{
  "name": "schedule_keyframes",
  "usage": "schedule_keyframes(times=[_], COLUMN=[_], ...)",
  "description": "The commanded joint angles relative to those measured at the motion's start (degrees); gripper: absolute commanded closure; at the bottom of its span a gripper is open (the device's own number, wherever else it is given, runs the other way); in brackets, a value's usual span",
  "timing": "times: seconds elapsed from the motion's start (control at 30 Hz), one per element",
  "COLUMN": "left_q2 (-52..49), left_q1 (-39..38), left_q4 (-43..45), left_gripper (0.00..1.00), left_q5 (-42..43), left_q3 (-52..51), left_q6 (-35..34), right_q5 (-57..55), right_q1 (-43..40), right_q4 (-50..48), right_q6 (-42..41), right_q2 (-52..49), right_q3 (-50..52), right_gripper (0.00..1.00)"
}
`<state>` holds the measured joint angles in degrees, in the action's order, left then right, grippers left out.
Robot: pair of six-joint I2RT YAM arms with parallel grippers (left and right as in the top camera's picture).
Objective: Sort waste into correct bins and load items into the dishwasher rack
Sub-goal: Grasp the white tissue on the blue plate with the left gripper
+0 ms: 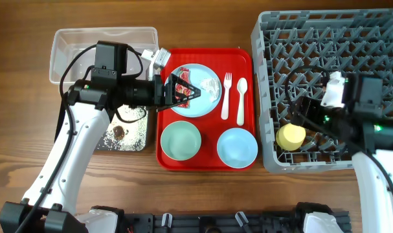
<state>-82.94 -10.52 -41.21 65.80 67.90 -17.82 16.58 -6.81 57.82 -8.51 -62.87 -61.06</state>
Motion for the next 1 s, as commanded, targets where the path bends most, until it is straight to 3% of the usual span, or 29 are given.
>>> schedule_keyframes(times=[0.0, 0.2, 0.57, 0.73, 0.97], left_q2=[0.5, 1.9, 13.0, 14.0, 13.3], left_q1=[0.3, 0.3, 0.0, -2.1, -4.3], left_q4=[-0.9, -3.8, -11.0, -14.2, -12.9], left_gripper=[0.16, 0.19, 0.2, 0.24, 0.27], left_q5=[-2.0, -5.5, -30.5, -38.8, -43.6], left_q3=[0.8, 0.8, 0.8, 0.8, 0.8], left_q6=[1.2, 1.2, 0.9, 0.9, 0.9], right_q5=[9.5, 17.2, 17.2, 17.2, 17.2], right_q1=[-0.1, -0.1, -0.1, -0.1, -0.1], right_q4=[-1.4, -2.9, -3.0, -4.6, -4.7], right_q6=[5.2, 4.0, 5.5, 5.4, 5.4], right_q2=[5.2, 8.2, 6.2, 6.2, 6.2], right_q3=[-5.5, -7.0, -7.0, -7.0, -7.0], right_gripper=[0.23, 0.22, 0.22, 0.1, 0.08])
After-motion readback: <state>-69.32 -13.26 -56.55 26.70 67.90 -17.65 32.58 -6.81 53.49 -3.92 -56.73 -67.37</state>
